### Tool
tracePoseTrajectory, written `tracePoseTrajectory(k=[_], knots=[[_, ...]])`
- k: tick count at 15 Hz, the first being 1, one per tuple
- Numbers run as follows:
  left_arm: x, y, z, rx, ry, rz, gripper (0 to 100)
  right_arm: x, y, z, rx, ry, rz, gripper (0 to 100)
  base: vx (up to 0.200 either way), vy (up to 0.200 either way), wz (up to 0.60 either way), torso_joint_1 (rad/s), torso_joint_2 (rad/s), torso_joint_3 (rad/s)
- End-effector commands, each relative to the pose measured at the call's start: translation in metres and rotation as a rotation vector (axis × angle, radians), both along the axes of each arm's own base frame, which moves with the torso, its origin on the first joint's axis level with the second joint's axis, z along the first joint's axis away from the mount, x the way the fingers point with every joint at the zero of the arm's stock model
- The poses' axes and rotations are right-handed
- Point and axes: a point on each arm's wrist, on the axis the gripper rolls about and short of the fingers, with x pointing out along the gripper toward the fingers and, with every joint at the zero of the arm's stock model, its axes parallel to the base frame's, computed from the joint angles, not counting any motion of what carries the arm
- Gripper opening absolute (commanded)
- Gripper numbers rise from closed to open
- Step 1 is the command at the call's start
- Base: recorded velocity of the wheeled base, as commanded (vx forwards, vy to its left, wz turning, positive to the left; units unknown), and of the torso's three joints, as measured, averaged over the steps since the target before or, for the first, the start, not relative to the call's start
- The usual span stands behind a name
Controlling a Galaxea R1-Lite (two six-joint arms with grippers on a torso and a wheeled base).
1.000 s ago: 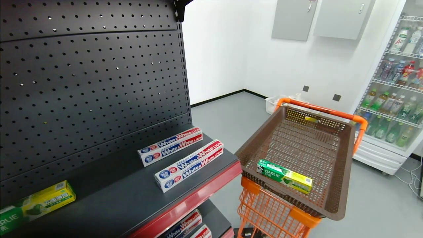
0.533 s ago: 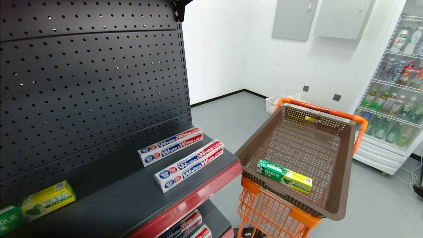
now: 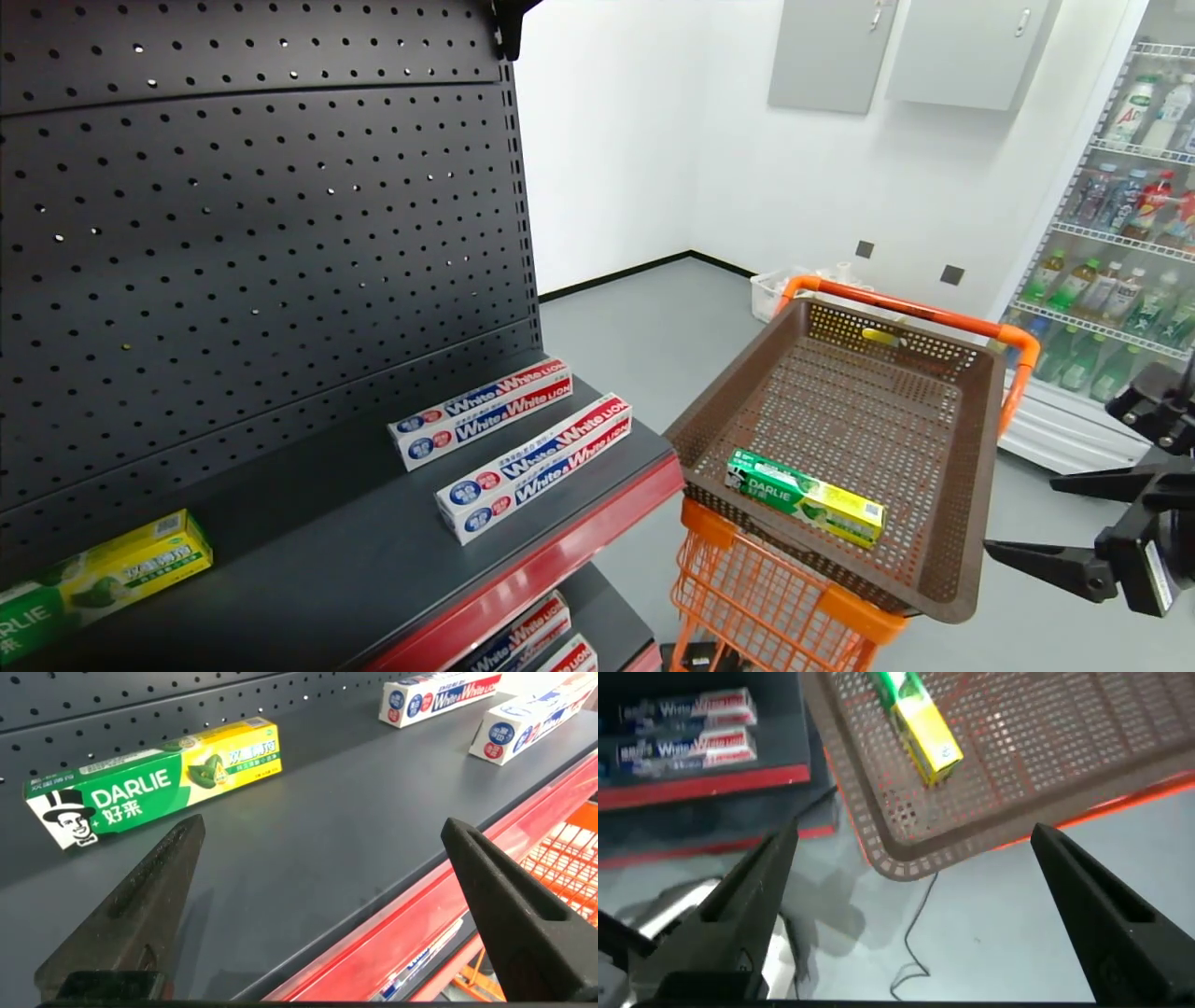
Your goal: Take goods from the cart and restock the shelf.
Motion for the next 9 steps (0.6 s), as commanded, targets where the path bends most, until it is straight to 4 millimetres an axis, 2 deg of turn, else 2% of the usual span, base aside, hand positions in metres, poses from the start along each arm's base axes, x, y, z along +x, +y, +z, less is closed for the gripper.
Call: tracePoseTrajectory(k=[1, 3, 5, 6, 9], knots=[[0.0, 0.0, 0.0, 0.0, 0.0, 0.001, 100, 0.026, -0.003, -0.023, -0.027, 0.107, 0.054, 100, 0.0, 0.0, 0.0, 0.0, 0.0, 0.0], [0.0, 0.0, 0.0, 0.0, 0.0, 0.001, 100, 0.05, -0.002, -0.033, -0.055, 0.136, 0.11, 100, 0.0, 0.0, 0.0, 0.0, 0.0, 0.0], [0.0, 0.0, 0.0, 0.0, 0.0, 0.001, 100, 0.073, -0.005, -0.034, -0.084, 0.122, 0.138, 100, 0.0, 0.0, 0.0, 0.0, 0.0, 0.0], [0.0, 0.0, 0.0, 0.0, 0.0, 0.001, 100, 0.09, -0.005, -0.037, -0.101, 0.125, 0.157, 100, 0.0, 0.0, 0.0, 0.0, 0.0, 0.0], [0.0, 0.0, 0.0, 0.0, 0.0, 0.001, 100, 0.116, -0.01, -0.048, -0.163, 0.128, 0.203, 100, 0.0, 0.0, 0.0, 0.0, 0.0, 0.0]])
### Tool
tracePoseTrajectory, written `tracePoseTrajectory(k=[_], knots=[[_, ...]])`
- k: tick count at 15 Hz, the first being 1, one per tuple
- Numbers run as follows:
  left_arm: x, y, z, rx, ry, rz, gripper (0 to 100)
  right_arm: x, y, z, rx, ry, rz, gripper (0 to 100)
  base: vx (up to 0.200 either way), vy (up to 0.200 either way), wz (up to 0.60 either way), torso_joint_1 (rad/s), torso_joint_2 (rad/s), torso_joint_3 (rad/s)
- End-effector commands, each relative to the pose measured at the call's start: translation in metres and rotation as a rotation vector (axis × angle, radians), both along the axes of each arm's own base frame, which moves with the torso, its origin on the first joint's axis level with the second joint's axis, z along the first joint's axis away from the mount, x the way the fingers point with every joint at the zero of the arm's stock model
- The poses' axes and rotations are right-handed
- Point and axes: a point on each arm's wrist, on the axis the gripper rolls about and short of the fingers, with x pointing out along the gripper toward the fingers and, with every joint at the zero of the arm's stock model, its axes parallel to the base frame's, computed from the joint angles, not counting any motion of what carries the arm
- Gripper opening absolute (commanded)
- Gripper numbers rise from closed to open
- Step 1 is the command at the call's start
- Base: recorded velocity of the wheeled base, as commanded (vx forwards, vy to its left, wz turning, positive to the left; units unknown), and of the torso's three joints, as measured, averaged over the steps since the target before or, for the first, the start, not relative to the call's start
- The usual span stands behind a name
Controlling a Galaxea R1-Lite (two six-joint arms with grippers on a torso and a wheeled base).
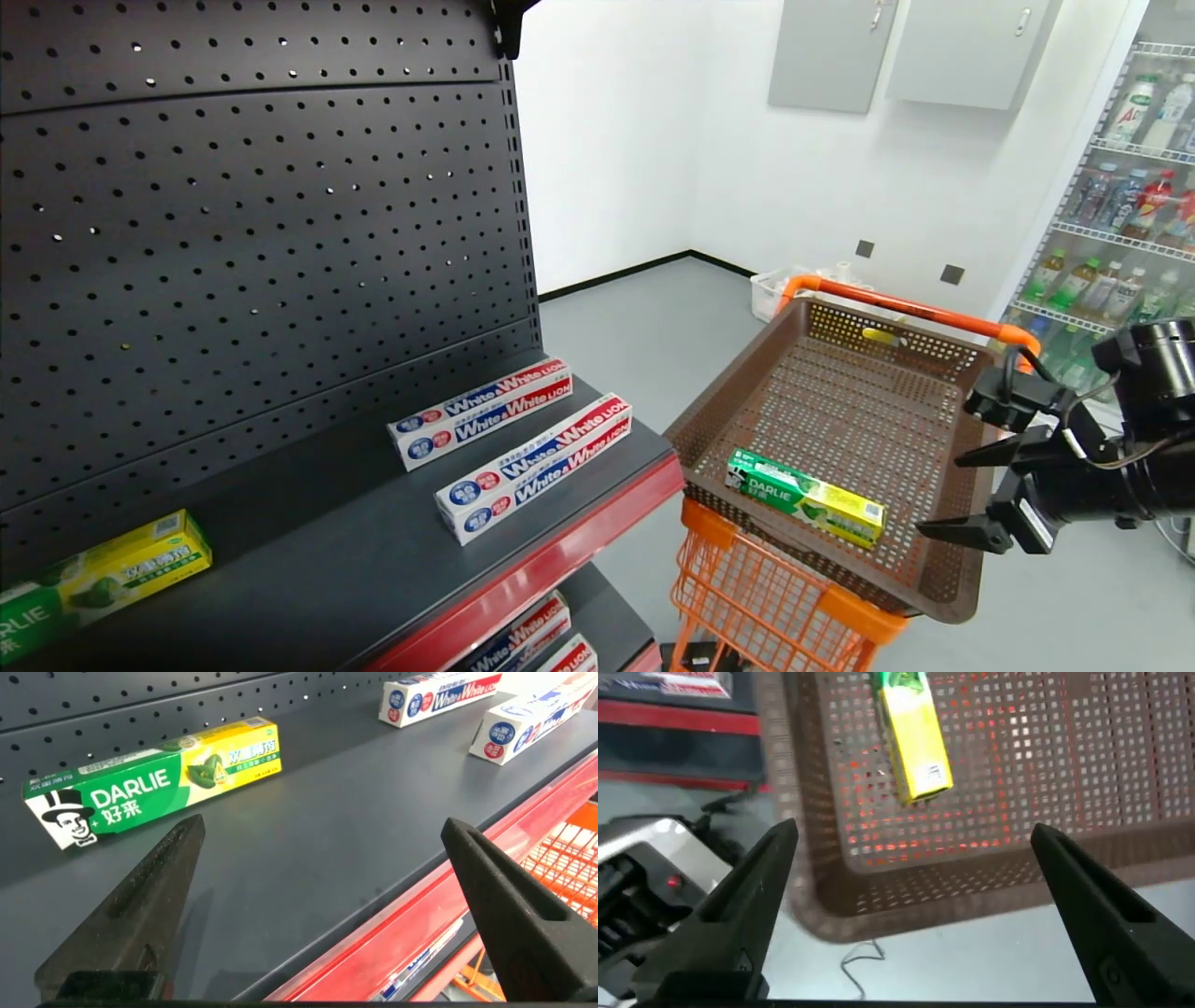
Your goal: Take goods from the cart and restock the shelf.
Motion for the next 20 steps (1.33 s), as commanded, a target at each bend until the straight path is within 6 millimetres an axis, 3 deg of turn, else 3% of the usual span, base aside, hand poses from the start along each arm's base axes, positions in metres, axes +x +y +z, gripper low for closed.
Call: tracePoseTrajectory(k=[1, 2, 4, 12, 20], knots=[[0.0, 0.0, 0.0, 0.0, -0.002, 0.001, 100, 0.027, -0.001, -0.022, -0.018, 0.06, 0.022, 100, 0.0, 0.0, 0.0, 0.0, 0.0, 0.0], [0.0, 0.0, 0.0, 0.0, 0.0, 0.001, 100, 0.028, -0.001, -0.023, -0.018, 0.062, 0.025, 100, 0.0, 0.0, 0.0, 0.0, 0.0, 0.0], [0.0, 0.0, 0.0, 0.0, 0.0, 0.001, 100, 0.048, 0.008, -0.037, -0.017, 0.092, 0.058, 100, 0.0, 0.0, 0.0, 0.0, 0.0, 0.0], [0.0, 0.0, 0.0, 0.0, 0.0, 0.001, 100, 0.107, 0.022, -0.055, -0.001, 0.073, 0.111, 100, 0.0, 0.0, 0.0, 0.0, 0.0, 0.0], [0.0, 0.0, 0.0, 0.0, 0.0, 0.001, 100, 0.126, 0.045, -0.075, 0.007, 0.1, 0.178, 100, 0.0, 0.0, 0.0, 0.0, 0.0, 0.0]])
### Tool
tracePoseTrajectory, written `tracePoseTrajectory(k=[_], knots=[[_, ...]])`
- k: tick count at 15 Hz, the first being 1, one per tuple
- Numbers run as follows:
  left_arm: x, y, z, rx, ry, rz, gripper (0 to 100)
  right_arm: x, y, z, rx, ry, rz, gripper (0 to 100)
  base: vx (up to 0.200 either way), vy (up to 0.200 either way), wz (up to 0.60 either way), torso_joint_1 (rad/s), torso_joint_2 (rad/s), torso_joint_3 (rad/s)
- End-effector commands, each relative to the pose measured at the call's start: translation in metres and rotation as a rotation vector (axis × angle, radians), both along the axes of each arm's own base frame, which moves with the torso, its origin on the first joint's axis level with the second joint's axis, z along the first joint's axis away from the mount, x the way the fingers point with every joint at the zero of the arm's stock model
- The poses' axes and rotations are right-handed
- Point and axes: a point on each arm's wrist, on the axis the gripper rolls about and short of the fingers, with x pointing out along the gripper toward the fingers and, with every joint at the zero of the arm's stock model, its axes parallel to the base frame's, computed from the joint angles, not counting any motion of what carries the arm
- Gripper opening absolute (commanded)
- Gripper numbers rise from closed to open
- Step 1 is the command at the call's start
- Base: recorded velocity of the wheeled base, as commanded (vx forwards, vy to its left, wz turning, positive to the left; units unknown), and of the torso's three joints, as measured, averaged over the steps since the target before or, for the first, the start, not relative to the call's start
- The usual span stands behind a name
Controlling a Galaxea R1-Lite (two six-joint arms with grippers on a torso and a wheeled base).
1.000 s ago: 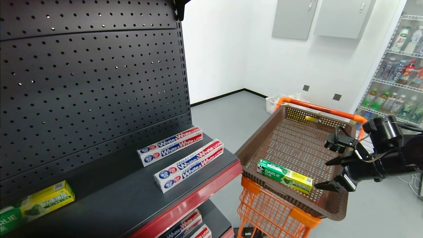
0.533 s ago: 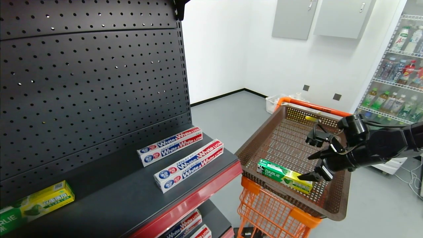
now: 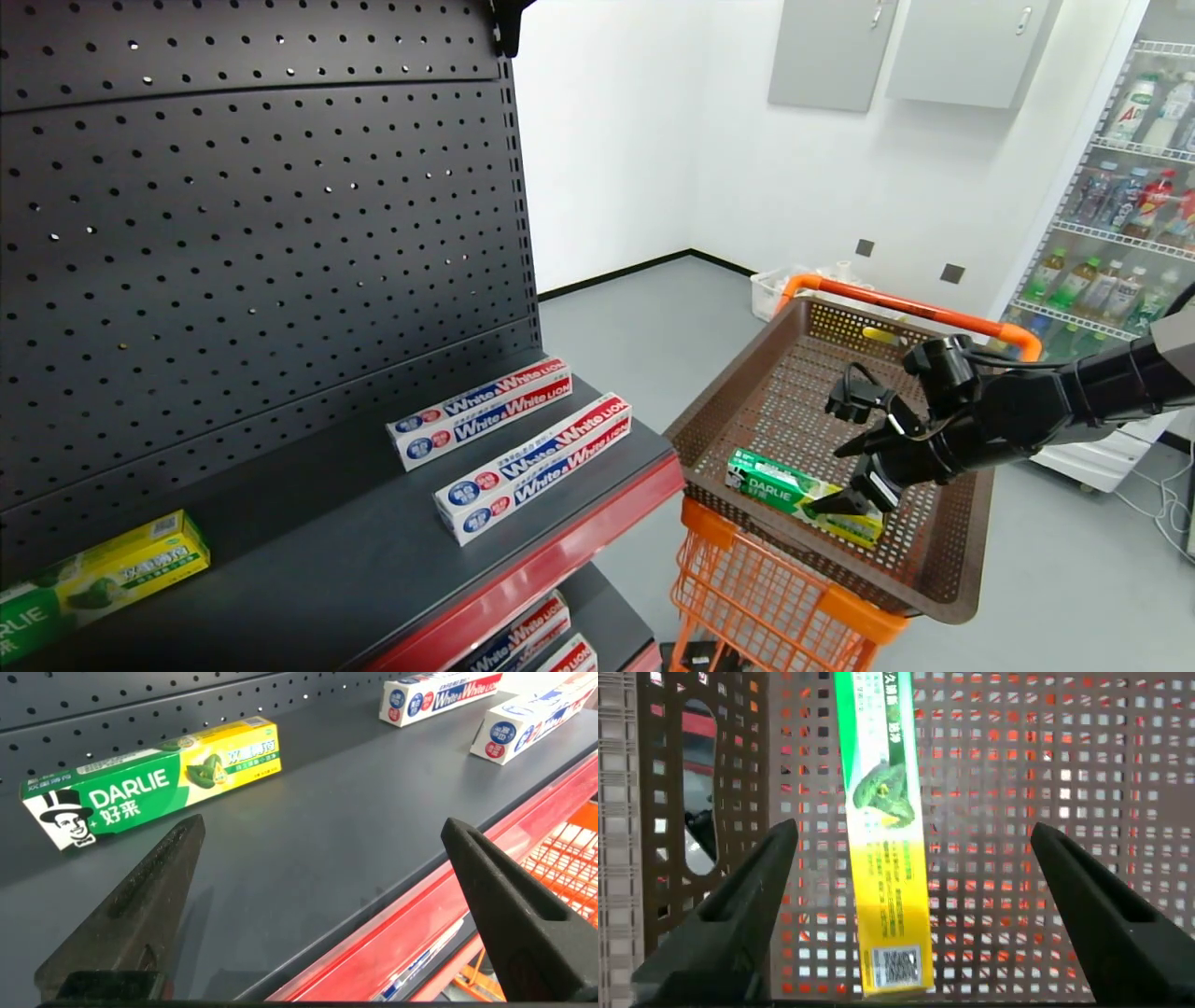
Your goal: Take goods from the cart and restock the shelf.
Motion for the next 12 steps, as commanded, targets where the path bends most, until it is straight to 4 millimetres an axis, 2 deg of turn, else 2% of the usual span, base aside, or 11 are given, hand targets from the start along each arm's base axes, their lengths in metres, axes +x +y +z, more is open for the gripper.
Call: tracePoseTrajectory(k=[1, 5, 12], knots=[[0.0, 0.0, 0.0, -0.001, 0.0, 0.0, 100, 0.0079, 0.0065, -0.0097, -0.01, 0.006, 0.029, 100, 0.0, 0.0, 0.0, 0.0, 0.0, 0.0], [0.0, 0.0, 0.0, -0.001, 0.0, 0.0, 100, 0.0162, 0.0117, -0.014, -0.025, 0.052, 0.051, 100, 0.0, 0.0, 0.0, 0.0, 0.0, 0.0], [0.0, 0.0, 0.0, -0.001, 0.0, 0.0, 100, 0.0128, 0.0036, -0.011, -0.07, 0.141, 0.068, 100, 0.0, 0.0, 0.0, 0.0, 0.0, 0.0]])
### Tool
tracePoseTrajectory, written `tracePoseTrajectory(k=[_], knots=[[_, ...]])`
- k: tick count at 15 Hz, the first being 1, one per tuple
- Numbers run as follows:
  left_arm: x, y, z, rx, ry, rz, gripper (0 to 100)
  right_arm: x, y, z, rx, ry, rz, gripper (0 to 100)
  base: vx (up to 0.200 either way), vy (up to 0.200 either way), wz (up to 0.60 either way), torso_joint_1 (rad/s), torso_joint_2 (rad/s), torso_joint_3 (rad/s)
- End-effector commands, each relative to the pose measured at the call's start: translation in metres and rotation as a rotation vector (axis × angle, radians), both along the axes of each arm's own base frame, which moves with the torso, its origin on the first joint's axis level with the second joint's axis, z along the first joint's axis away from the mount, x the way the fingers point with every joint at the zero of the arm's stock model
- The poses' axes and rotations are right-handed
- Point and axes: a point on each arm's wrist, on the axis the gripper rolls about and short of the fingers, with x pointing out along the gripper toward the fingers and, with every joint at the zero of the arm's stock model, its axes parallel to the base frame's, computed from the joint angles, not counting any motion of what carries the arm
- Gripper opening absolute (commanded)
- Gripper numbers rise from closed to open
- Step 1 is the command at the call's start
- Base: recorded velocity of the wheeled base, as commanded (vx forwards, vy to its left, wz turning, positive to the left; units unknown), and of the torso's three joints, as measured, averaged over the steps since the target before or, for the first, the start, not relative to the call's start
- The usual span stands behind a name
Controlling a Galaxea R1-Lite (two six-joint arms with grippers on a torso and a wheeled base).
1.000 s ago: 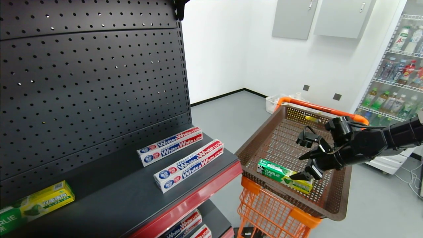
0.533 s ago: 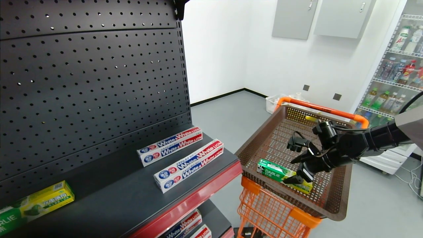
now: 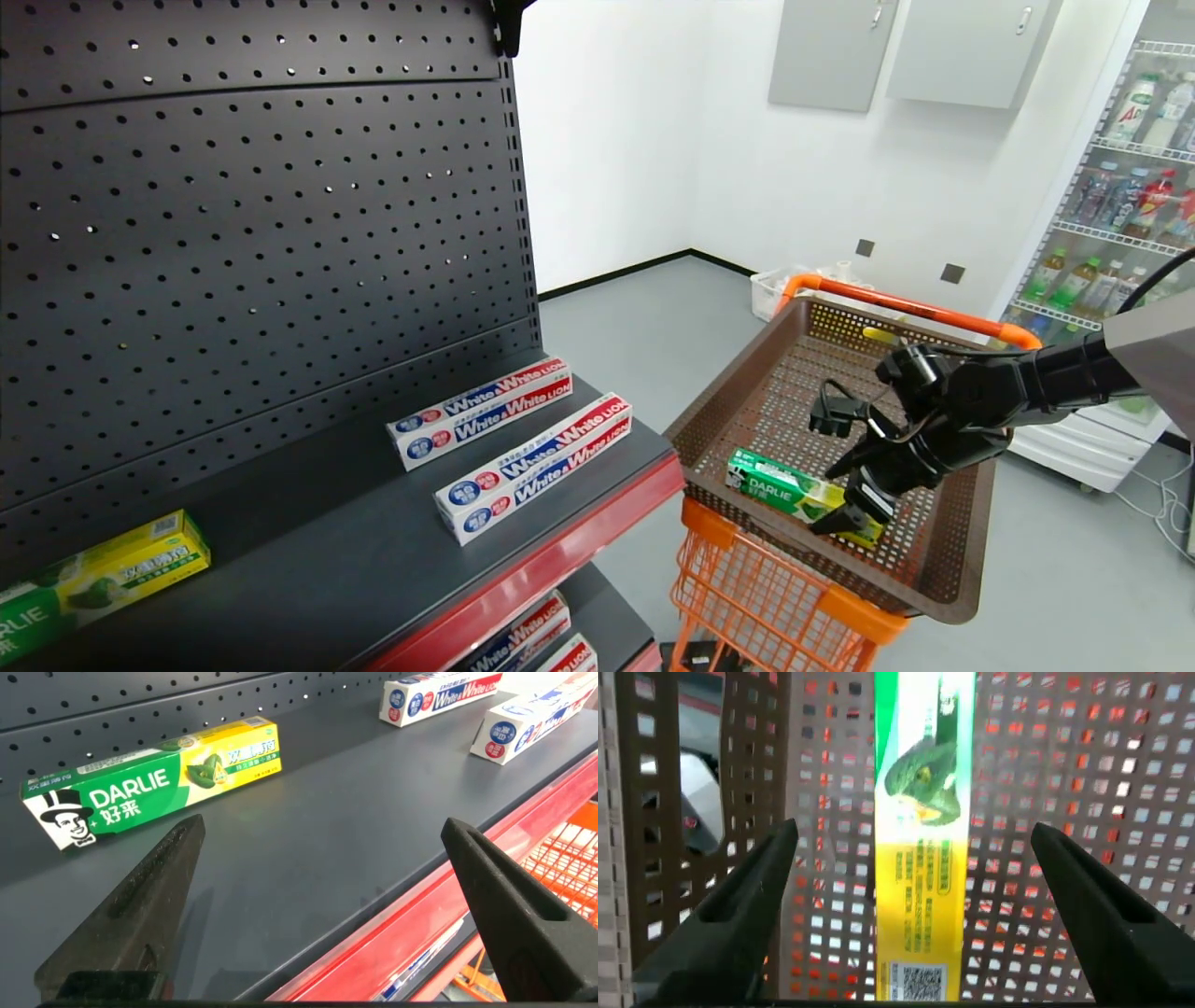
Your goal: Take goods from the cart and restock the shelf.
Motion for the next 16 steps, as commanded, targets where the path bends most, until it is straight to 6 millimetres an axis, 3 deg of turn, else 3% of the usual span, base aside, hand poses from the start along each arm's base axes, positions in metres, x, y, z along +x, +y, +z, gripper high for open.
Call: tracePoseTrajectory(k=[1, 7, 16], knots=[[0.0, 0.0, 0.0, 0.0, 0.0, 0.001, 100, -0.001, -0.006, 0.0, -0.021, 0.01, -0.014, 100, 0.0, 0.0, 0.0, 0.0, 0.0, 0.0], [0.0, 0.0, 0.0, 0.0, 0.0, 0.001, 100, 0.004, -0.011, -0.008, -0.098, 0.032, -0.025, 100, 0.0, 0.0, 0.0, 0.0, 0.0, 0.0], [0.0, 0.0, 0.0, 0.0, 0.0, 0.001, 100, 0.025, 0.012, -0.01, -0.145, -0.002, 0.007, 100, 0.0, 0.0, 0.0, 0.0, 0.0, 0.0]])
